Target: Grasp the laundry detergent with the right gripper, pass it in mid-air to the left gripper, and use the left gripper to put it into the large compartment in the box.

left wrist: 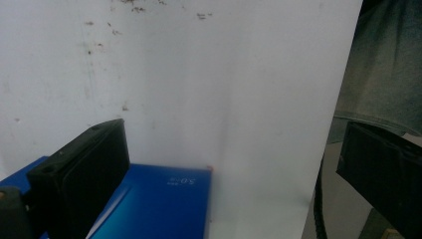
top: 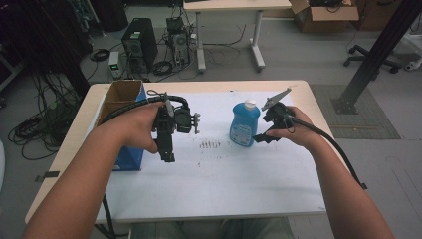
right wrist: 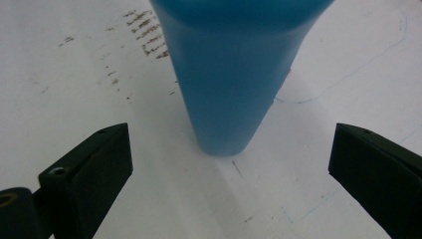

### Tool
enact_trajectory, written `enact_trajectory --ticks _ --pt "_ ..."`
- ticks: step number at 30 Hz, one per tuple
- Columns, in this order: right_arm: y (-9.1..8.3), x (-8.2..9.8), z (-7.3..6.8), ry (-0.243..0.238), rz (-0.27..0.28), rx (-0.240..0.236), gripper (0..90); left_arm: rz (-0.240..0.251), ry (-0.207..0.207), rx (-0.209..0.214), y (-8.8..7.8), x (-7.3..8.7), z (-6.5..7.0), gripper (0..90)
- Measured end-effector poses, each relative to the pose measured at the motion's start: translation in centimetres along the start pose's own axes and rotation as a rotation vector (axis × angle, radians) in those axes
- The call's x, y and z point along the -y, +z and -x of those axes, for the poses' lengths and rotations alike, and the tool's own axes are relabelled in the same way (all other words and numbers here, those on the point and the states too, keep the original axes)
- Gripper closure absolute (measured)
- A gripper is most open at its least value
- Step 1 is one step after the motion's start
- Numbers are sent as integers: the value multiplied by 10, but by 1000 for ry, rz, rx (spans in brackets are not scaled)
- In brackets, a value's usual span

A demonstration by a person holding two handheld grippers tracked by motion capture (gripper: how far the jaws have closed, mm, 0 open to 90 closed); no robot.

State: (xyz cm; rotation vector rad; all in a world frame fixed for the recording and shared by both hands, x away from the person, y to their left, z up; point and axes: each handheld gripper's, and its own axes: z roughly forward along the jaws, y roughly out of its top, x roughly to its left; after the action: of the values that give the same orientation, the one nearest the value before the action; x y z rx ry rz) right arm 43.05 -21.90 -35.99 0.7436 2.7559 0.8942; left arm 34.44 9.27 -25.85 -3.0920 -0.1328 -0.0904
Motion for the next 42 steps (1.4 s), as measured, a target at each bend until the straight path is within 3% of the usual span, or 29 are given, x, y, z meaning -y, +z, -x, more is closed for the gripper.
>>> enact_trajectory --ticks 9,12,28,42 --pt "10 2 -3 15 77 7 31 0 -1 2 1 1 0 4" --pt "12 8 -2 16 128 -9 22 -2 -1 4 2 1 0 4" --pt "23 14 -4 21 230 -4 23 -4 15 9 5 -8 0 4" --pt "30 14 -5 34 271 11 20 -9 5 14 7 -5 1 4"
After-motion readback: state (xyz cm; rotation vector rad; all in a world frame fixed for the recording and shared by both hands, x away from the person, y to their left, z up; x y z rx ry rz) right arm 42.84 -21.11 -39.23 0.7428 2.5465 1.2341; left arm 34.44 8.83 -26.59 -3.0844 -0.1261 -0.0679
